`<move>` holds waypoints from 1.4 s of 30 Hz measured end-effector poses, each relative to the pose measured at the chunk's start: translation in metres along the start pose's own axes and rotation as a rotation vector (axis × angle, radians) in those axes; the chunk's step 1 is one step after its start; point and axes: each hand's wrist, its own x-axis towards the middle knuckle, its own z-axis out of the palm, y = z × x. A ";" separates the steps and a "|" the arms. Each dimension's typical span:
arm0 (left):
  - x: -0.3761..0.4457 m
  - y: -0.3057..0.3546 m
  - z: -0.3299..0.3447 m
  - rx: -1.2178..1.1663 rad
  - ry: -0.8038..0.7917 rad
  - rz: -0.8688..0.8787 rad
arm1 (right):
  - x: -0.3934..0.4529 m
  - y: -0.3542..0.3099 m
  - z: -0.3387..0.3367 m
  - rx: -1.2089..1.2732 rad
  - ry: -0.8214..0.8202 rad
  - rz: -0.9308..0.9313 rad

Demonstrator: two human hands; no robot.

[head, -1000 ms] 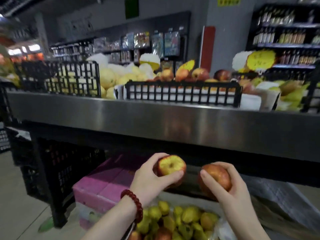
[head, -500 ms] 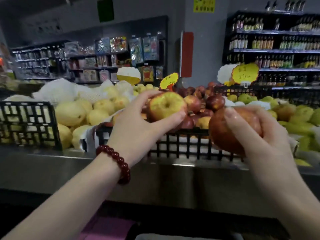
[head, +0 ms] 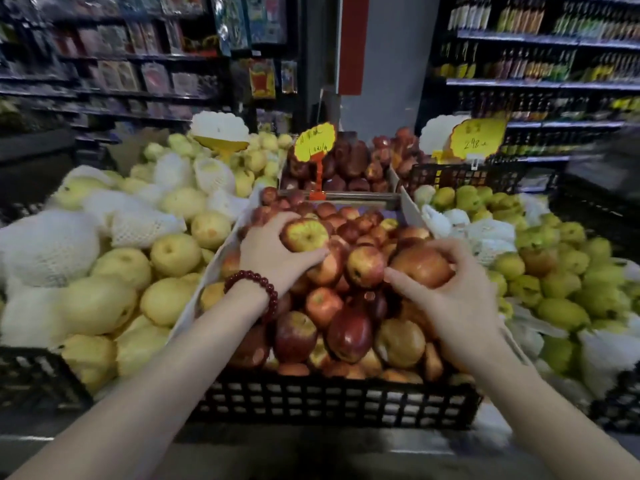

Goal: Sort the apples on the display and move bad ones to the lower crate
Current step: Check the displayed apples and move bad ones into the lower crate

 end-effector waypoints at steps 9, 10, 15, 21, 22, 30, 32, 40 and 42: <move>0.030 -0.019 0.002 0.270 -0.242 -0.203 | 0.026 -0.005 0.057 -0.129 -0.291 0.055; 0.029 -0.021 0.003 0.306 -0.260 -0.211 | 0.026 -0.004 0.062 -0.150 -0.306 0.058; 0.015 -0.027 0.009 0.254 -0.333 -0.196 | 0.017 0.003 0.079 -0.296 -0.322 0.004; 0.009 -0.028 0.020 0.271 -0.405 -0.170 | 0.014 0.001 0.080 -0.344 -0.319 0.007; 0.011 -0.027 0.019 0.256 -0.401 -0.174 | 0.016 -0.001 0.079 -0.334 -0.318 0.015; 0.017 0.007 -0.003 0.118 -0.140 -0.127 | 0.028 -0.043 0.058 -0.083 -0.182 0.046; 0.011 0.020 -0.008 0.043 -0.133 -0.140 | 0.028 -0.053 0.052 0.065 -0.172 0.114; -0.052 0.045 -0.017 -0.279 -0.209 -0.244 | -0.011 -0.058 0.028 0.530 -0.300 0.445; -0.075 0.044 -0.017 -0.321 -0.242 -0.254 | -0.032 -0.052 0.020 0.557 -0.340 0.422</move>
